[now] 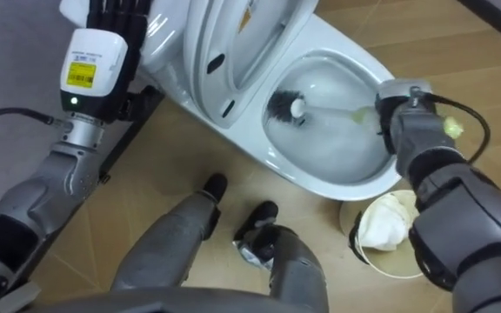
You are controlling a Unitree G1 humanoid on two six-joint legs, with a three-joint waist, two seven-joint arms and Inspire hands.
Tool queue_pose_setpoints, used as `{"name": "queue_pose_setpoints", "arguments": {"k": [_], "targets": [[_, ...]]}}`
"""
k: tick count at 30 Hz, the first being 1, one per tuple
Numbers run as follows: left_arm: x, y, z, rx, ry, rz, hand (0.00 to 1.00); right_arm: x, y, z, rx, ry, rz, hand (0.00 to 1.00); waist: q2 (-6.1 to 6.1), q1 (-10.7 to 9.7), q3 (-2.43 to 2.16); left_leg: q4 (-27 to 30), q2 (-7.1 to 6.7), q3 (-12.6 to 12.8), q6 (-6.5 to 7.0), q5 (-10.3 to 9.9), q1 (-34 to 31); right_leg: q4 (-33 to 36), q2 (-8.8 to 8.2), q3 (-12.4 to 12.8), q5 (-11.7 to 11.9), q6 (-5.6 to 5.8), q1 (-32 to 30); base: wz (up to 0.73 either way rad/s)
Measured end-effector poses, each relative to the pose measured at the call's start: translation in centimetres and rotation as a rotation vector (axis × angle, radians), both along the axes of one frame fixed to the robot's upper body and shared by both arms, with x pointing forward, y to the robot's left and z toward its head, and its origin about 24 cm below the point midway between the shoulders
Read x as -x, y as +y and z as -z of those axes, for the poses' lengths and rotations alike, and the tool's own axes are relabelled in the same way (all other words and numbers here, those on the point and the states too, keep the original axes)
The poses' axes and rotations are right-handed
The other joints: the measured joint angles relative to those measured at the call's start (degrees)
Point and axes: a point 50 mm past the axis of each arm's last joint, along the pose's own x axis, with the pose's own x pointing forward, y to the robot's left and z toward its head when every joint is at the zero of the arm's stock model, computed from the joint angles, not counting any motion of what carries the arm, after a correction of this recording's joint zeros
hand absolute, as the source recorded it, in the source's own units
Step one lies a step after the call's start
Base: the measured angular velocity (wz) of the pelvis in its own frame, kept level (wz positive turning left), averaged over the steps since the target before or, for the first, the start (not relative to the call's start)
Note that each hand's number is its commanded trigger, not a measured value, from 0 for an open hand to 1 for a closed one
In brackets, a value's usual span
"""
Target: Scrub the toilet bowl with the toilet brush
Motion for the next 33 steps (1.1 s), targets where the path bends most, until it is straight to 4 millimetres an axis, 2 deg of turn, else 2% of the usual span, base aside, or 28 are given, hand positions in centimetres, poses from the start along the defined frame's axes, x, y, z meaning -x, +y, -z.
{"name": "queue_pose_setpoints", "arguments": {"k": [4,7,11,15,19,23,26,29,30,31,33], "targets": [[0.5,0.7,-0.1,-0.015,-0.028,-0.012,0.0,-0.3,-2.2,-1.7,-0.048,-0.068,0.107,1.0,-1.01,-0.1,0.47,0.0,-0.01,0.0,-0.05,0.1,-0.2,0.1,-0.01,0.1,0.0,0.0,-0.2,-0.01],[0.6,0.8,-0.2,-0.013,-0.038,-0.023,0.0,0.1,-3.2,-1.8,-0.033,-0.087,0.152,1.0,-1.51,-0.2,0.53,0.1,-0.06,-0.1,-0.05,0.1,-0.3,0.3,-0.08,-0.1,0.0,-0.01,-0.2,0.03],[0.7,0.9,-0.2,-0.018,-0.046,-0.044,0.0,0.2,-3.4,-1.8,-0.023,-0.104,0.162,1.0,-1.74,-0.6,0.65,0.8,-0.57,-0.7,-0.08,0.1,-0.9,1.3,-0.63,-0.6,-0.4,-0.02,-0.7,0.09],[0.6,0.9,-0.3,-0.024,-0.058,-0.053,0.0,0.4,-3.7,-1.8,-0.014,-0.121,0.182,1.0,-1.72,-1.6,0.65,3.2,-1.68,-1.8,-0.09,0.1,-2.8,3.6,-2.07,-1.9,-1.5,0.09,-2.0,0.21],[0.6,1.4,0.0,-0.047,-0.046,-0.088,0.0,0.7,-3.8,-1.5,0.012,-0.12,0.179,1.0,-1.43,-1.4,0.6,4.9,-2.32,-1.9,0.14,0.2,-4.1,5.3,-3.01,-2.3,-1.9,0.25,-3.0,0.07],[0.7,1.7,0.2,-0.056,-0.028,-0.107,0.0,0.7,-3.4,-1.3,0.04,-0.112,0.145,1.0,-0.22,-0.8,0.63,5.8,-2.32,-2.0,0.55,-0.2,-4.9,5.9,-3.04,-2.7,-1.8,0.4,-3.3,-0.01],[0.6,1.8,0.4,-0.058,0.0,-0.118,0.0,0.2,-2.7,-1.5,0.103,-0.097,0.069,1.0,0.8,0.5,0.56,6.1,-2.27,-1.8,0.61,-0.3,-5.2,6.0,-3.04,-2.8,-1.5,0.45,-3.6,-0.03],[0.9,1.7,1.2,-0.061,0.043,-0.131,0.0,0.2,-2.1,-1.1,0.174,-0.057,-0.004,1.0,2.54,2.0,0.64,6.6,-2.21,-2.0,0.61,-0.3,-5.3,6.0,-2.9,-3.0,-1.4,0.38,-3.3,0.02],[1.0,1.8,1.7,-0.073,0.077,-0.134,0.0,0.4,-2.0,-0.9,0.203,-0.03,-0.028,1.0,3.81,2.3,0.68,6.9,-2.27,-2.3,0.65,-0.3,-5.4,6.0,-2.9,-3.4,-1.4,0.39,-3.1,0.08],[1.1,2.0,2.0,-0.082,0.106,-0.142,0.0,0.5,-1.7,-0.5,0.228,-0.01,-0.053,1.0,4.84,2.3,0.65,7.0,-2.36,-2.5,0.67,-0.4,-5.7,6.1,-3.01,-3.7,-1.5,0.39,-3.2,0.1],[1.2,2.1,2.2,-0.074,0.125,-0.154,0.0,0.7,-1.1,0.2,0.252,0.019,-0.086,1.0,5.75,2.6,0.41,7.2,-2.37,-2.5,0.64,-0.3,-6.7,6.3,-3.02,-3.7,-1.5,0.33,-4.2,0.03]]}}
